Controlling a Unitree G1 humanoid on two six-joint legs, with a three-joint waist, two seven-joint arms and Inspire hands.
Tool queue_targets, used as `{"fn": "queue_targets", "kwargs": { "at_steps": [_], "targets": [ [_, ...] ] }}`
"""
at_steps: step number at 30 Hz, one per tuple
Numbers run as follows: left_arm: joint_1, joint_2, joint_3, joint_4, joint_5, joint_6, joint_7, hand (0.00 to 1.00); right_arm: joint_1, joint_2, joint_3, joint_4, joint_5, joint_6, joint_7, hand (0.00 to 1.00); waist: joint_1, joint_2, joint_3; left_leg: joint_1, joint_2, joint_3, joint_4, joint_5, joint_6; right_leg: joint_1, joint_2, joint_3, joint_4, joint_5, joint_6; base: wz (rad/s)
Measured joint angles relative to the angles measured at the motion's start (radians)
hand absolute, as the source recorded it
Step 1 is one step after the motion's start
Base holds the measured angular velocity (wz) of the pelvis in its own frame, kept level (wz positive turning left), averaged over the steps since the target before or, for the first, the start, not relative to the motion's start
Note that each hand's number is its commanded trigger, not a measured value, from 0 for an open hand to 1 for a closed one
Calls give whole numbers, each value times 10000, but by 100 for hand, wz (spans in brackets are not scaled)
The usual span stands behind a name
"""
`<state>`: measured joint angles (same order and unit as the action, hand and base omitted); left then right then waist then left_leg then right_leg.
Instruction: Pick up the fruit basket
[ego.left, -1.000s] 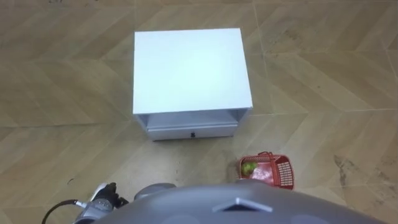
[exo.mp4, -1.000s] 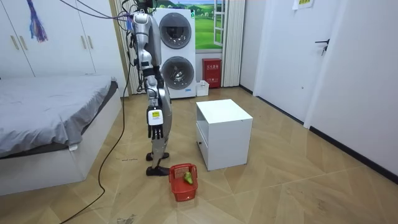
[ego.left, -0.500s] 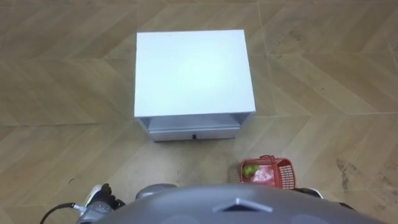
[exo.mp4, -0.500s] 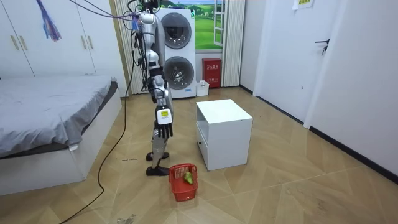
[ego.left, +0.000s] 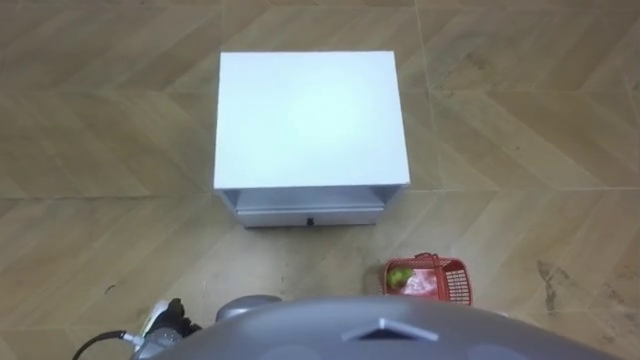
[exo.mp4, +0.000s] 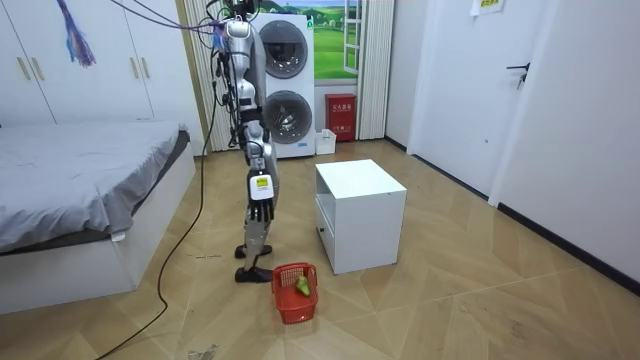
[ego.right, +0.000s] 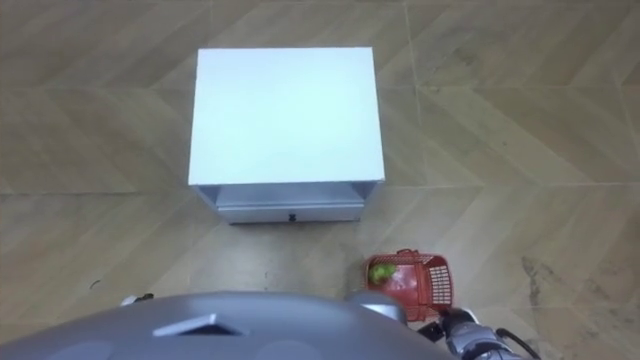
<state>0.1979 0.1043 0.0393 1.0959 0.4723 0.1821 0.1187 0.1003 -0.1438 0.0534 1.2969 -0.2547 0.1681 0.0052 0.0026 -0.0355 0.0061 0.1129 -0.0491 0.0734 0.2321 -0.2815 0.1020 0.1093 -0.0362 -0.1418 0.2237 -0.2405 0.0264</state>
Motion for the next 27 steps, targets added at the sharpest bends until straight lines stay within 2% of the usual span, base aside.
{"fn": "queue_targets", "kwargs": {
  "at_steps": [3,6,10,11,12,13,15,16,17,18,19,20,21,23,24,25,26,27],
  "targets": [
    [-4,0,17,-8,-2,-2,-78,0,20,-1,-145,-61,-15,83,-26,0,0,65,10,-117,-1,-16,144,-1,0,-158,-59,-44,276,-1,0,5],
    [-123,7,12,-12,-87,-18,-177,0,124,-7,-169,-280,154,87,-61,0,-12,112,-18,-322,3,-12,442,-23,-1,-466,-151,-41,784,-8,2,0],
    [-406,98,114,96,-60,-157,-366,0,16,-63,-378,-545,162,96,-119,0,0,211,-10,-936,0,14,1031,-262,146,-1346,-335,-246,1984,-108,1,0],
    [-506,108,248,209,-57,-191,-399,0,44,-69,-386,-499,167,103,-147,0,-5,112,9,-1076,-10,40,1199,-283,181,-1532,-376,-247,2208,-97,-1,-5],
    [-576,177,443,351,-66,-282,-447,0,-44,-69,-385,-505,151,176,-164,0,48,169,6,-1398,-25,128,1521,-315,233,-1973,-450,-166,2655,-90,9,-11],
    [-581,275,626,357,-50,-426,-474,0,-224,-69,-397,-573,137,257,-167,0,68,198,-61,-1881,29,210,1877,-359,310,-2422,-455,77,3039,-63,106,0],
    [-758,445,962,517,-52,-637,-544,0,-273,-56,-686,-664,231,337,-201,0,-9,130,-22,-2597,-52,218,2561,-494,462,-3186,-849,286,5294,-212,280,31],
    [-750,577,977,524,-64,-731,-571,0,-205,-69,-834,-720,284,463,-300,0,34,26,-28,-2958,-214,225,3006,-595,551,-3262,-1251,571,7052,-215,279,41],
    [-811,689,959,516,-111,-752,-566,0,-287,-108,-856,-761,479,492,-458,0,77,-82,-54,-3466,-350,218,3552,-718,608,-3181,-1514,1003,8453,-193,265,30],
    [-845,739,960,582,-124,-760,-554,0,-371,-133,-852,-828,599,469,-528,0,99,-101,-64,-3838,-360,221,3903,-794,631,-3119,-1563,1206,8972,-177,266,14],
    [-975,856,950,723,-327,-749,-528,0,-594,-173,-851,-991,1088,329,-667,0,151,-142,-71,-4639,-357,221,4663,-929,642,-2979,-1599,1643,9719,-84,292,15],
    [-1158,957,936,727,-532,-732,-482,0,-930,-206,-828,-1037,1657,184,-734,0,140,-246,-82,-5559,-352,215,5445,-1010,674,-2785,-1684,1830,10074,4,360,15],
    [-1284,995,931,749,-604,-736,-444,0,-1117,-228,-769,-1022,1862,114,-753,0,149,-255,-58,-6028,-344,216,5820,-1069,667,-2665,-1717,1901,10128,11,370,16],
    [-2001,1160,721,1242,-1109,-786,-272,0,-1913,-261,-720,-860,2419,-87,-773,0,193,-257,-19,-8003,-323,215,7582,-1335,642,-2308,-1820,1974,10122,11,397,12],
    [-2188,1200,618,1391,-1289,-791,-209,0,-2090,-263,-682,-838,2551,-148,-764,0,192,-265,-23,-8505,-327,226,8075,-1430,627,-2248,-1838,1986,10121,4,407,10],
    [-2526,1245,545,1529,-1641,-791,-100,0,-2428,-268,-550,-709,2807,-341,-742,0,223,-263,-9,-9485,-336,263,9156,-1641,584,-2174,-1856,1992,10136,-11,423,8],
    [-2846,1266,536,1605,-1908,-802,38,0,-2709,-260,-533,-604,2945,-508,-687,0,248,-345,45,-10417,-342,411,10244,-1826,526,-2186,-1924,2089,10362,-232,505,14],
    [-3011,1245,493,1674,-2024,-826,106,0,-2833,-281,-535,-528,2953,-592,-637,0,241,-316,113,-10840,-358,457,10789,-1899,519,-2244,-1908,2191,10890,-1062,608,26]
  ]
}}
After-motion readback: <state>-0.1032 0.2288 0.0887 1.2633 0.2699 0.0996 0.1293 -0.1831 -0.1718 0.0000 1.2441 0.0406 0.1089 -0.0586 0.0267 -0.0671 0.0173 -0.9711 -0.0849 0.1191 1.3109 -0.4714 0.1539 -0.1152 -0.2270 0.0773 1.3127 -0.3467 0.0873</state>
